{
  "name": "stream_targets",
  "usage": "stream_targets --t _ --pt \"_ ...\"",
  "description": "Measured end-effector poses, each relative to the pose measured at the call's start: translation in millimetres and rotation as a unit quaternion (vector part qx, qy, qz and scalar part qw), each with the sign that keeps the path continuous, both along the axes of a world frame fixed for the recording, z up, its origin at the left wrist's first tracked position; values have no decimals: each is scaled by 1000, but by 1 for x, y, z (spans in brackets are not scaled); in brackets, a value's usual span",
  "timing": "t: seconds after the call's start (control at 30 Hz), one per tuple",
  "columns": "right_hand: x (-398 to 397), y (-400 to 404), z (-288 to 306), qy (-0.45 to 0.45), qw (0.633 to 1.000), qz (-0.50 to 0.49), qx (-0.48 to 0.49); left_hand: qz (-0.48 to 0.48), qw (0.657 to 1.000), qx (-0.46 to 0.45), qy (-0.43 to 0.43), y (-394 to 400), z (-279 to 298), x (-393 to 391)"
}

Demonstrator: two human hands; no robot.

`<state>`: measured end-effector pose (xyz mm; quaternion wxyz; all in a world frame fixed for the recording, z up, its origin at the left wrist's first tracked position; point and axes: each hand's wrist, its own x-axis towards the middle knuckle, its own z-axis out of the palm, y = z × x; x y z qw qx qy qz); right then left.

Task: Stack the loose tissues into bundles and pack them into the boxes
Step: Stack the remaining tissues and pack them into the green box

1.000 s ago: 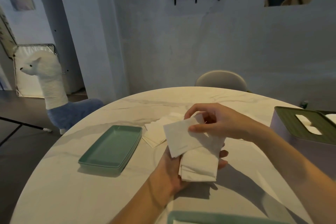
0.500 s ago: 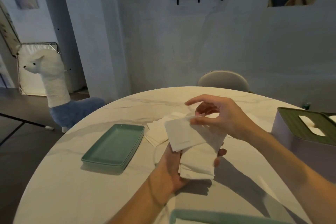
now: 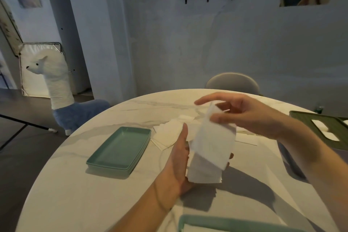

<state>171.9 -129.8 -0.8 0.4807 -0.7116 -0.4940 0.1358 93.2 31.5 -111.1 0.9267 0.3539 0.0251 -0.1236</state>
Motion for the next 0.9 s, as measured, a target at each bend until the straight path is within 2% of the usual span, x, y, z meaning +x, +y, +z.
stream_targets --t 0.13,0.23,0.3,0.33,0.4,0.47,0.57,0.67,0.77,0.9 --pt "-1 16 -18 -143 973 -80 -162 -46 999 12 -5 1 2 -1" --pt "7 25 -28 -201 962 -130 -131 -44 997 58 -31 -2 2 -9" --pt "11 26 -29 -184 956 -197 -118 -46 991 120 -30 -1 0 -14" --pt "13 25 -29 -164 951 -222 -141 -52 987 149 -38 -1 1 -17" --pt "14 20 -30 -109 948 -214 -207 -70 979 181 -69 -2 2 -20" --pt "15 16 -30 -42 959 -177 -217 -94 972 196 -91 -5 4 -22" --pt "15 12 -25 1 971 -165 -172 -112 965 213 -103 -6 1 -19" --pt "16 13 -23 -55 964 -235 -108 -118 966 204 -105 -6 -2 -16" --pt "15 9 -16 -83 954 -288 20 -102 978 162 -83 -5 -6 -14" --pt "2 2 10 49 964 -212 154 -64 995 65 -50 -3 -5 -5"
